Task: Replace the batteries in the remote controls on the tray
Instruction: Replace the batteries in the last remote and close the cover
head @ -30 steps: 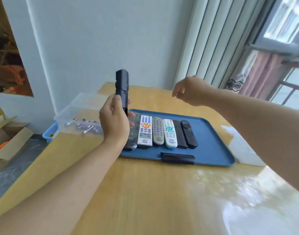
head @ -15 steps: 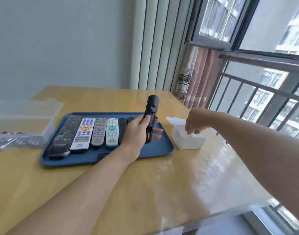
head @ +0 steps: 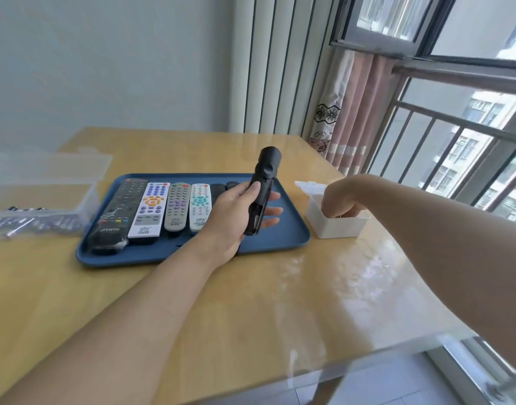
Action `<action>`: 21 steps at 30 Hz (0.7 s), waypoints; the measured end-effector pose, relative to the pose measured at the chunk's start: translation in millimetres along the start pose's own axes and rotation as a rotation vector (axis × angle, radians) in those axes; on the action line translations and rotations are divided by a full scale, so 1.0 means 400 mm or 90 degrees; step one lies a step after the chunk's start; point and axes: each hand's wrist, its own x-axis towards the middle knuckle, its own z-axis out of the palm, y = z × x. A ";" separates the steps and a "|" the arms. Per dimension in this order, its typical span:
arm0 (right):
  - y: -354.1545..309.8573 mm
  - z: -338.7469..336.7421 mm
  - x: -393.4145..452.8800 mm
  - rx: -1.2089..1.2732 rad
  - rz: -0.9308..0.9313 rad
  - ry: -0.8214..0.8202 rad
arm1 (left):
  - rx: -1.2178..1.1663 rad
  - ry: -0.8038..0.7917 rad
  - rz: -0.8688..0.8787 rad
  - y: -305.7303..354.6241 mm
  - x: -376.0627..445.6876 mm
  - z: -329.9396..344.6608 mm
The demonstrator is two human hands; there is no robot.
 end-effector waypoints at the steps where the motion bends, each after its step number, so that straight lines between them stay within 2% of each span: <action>1: -0.004 0.002 -0.004 -0.018 0.002 0.019 | 0.003 0.002 0.000 -0.002 0.000 -0.001; 6: -0.014 -0.012 -0.040 -0.177 0.020 0.090 | 0.031 0.010 0.003 -0.007 0.001 -0.005; 11: -0.028 0.003 -0.061 -0.260 0.044 0.101 | 0.034 -0.016 -0.002 -0.001 -0.005 -0.002; 21: -0.033 0.026 -0.031 -0.218 0.043 0.143 | 0.053 -0.005 0.005 -0.003 -0.008 -0.002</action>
